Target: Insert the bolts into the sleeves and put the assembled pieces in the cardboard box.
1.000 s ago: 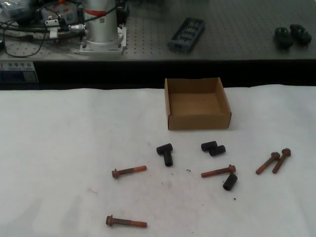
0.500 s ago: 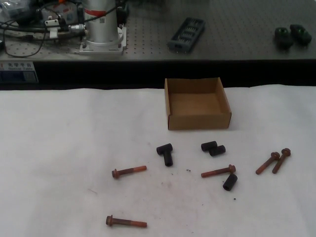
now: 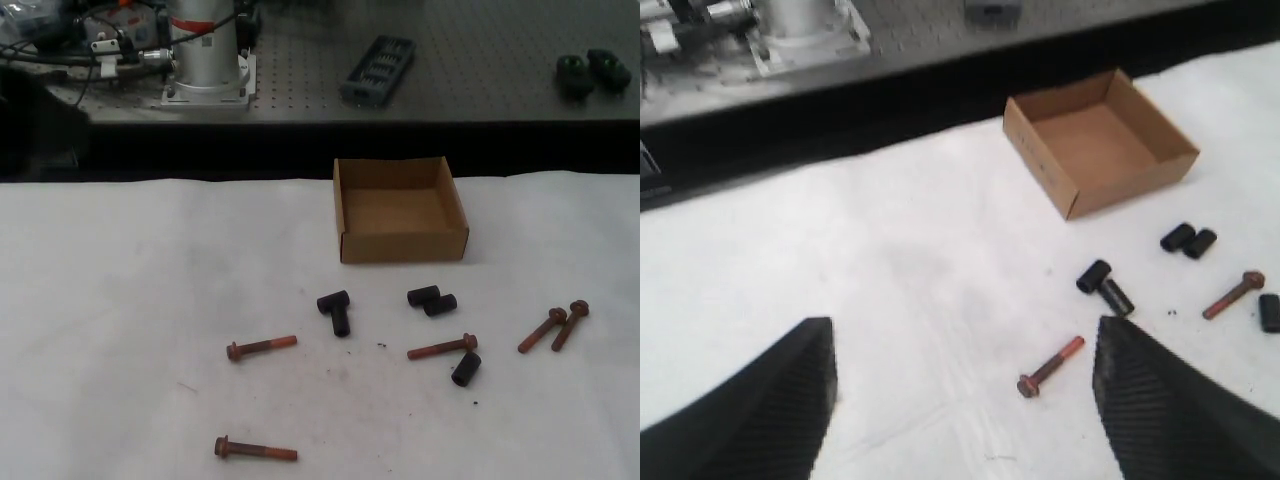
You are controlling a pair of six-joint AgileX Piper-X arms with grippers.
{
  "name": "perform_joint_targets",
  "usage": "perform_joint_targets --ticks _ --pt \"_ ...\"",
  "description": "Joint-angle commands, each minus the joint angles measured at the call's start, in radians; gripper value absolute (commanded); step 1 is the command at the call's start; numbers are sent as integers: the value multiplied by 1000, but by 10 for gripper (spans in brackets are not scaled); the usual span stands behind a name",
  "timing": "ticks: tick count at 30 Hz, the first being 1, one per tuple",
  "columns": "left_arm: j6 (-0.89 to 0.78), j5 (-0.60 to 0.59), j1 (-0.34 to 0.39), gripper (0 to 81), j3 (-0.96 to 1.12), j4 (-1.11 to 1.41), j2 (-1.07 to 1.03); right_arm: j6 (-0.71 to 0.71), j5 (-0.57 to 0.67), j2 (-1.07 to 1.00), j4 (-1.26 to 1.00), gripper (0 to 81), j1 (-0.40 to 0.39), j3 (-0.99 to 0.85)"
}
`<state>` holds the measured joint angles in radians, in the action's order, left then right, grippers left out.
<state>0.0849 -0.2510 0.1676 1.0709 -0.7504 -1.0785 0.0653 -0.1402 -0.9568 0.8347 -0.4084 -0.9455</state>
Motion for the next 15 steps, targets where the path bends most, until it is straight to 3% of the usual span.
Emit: perform_joint_targets --ticks 1,5,15 --pt "29 3 13 522 7 3 -87 -14 -57 -94 4 266 18 -16" --pt "47 7 47 522 7 14 -225 13 -56 -219 -23 212 61 -18" --pt "50 46 130 522 7 143 -400 189 90 -434 -42 218 226 -82"
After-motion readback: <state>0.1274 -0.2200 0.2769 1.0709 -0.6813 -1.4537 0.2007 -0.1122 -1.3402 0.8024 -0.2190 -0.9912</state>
